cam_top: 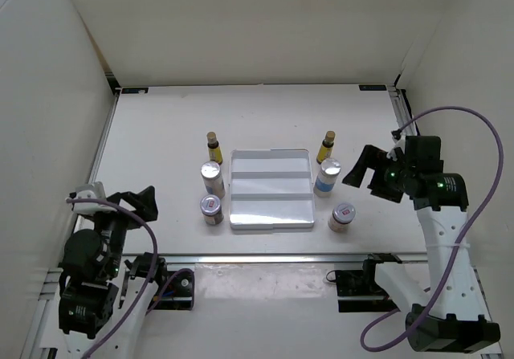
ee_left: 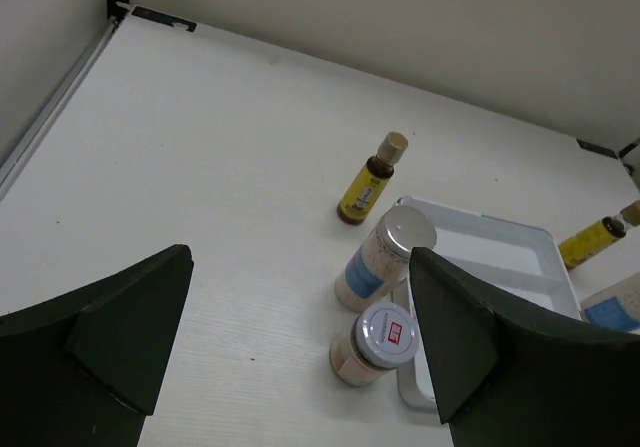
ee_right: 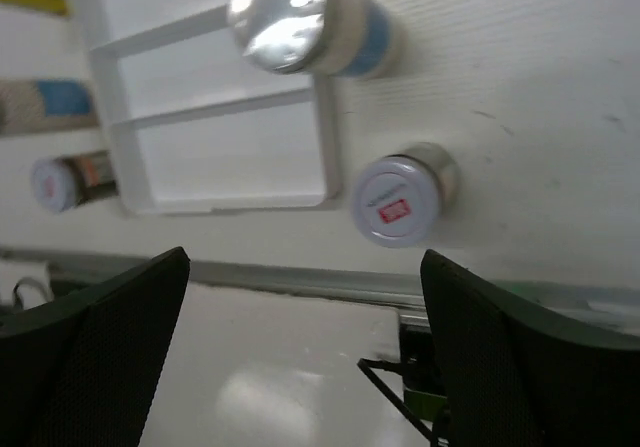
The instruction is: Organize the condiment bottles
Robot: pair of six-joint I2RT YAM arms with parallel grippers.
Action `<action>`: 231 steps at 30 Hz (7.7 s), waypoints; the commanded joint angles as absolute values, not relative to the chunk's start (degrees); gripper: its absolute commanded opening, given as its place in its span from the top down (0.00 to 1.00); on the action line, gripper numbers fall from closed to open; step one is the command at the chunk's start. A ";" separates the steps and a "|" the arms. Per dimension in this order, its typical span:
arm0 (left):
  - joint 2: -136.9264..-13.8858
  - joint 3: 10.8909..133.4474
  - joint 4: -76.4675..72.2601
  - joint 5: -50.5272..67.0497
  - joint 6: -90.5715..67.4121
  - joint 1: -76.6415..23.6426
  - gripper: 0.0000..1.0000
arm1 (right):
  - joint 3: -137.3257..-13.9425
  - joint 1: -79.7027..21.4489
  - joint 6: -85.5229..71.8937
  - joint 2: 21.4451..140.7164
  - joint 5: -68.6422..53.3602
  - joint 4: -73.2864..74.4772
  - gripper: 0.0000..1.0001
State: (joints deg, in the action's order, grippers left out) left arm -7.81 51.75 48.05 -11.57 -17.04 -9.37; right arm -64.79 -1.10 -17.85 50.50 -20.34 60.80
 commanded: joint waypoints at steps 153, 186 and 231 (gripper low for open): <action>-51.14 39.03 35.42 -6.49 -28.21 -30.23 0.00 | -55.28 -55.55 -43.68 69.61 18.28 49.48 0.01; -60.46 51.84 35.68 -11.68 -34.54 -43.85 0.80 | -53.61 -55.55 -45.26 69.61 18.81 50.01 0.01; -49.06 55.48 40.69 -28.12 -23.83 -42.45 0.00 | -73.29 -31.03 -27.77 78.65 20.30 54.58 0.01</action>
State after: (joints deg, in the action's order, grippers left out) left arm -52.99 58.67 38.15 -24.16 -26.52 -44.31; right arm -69.56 -32.71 -32.10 76.47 22.31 57.14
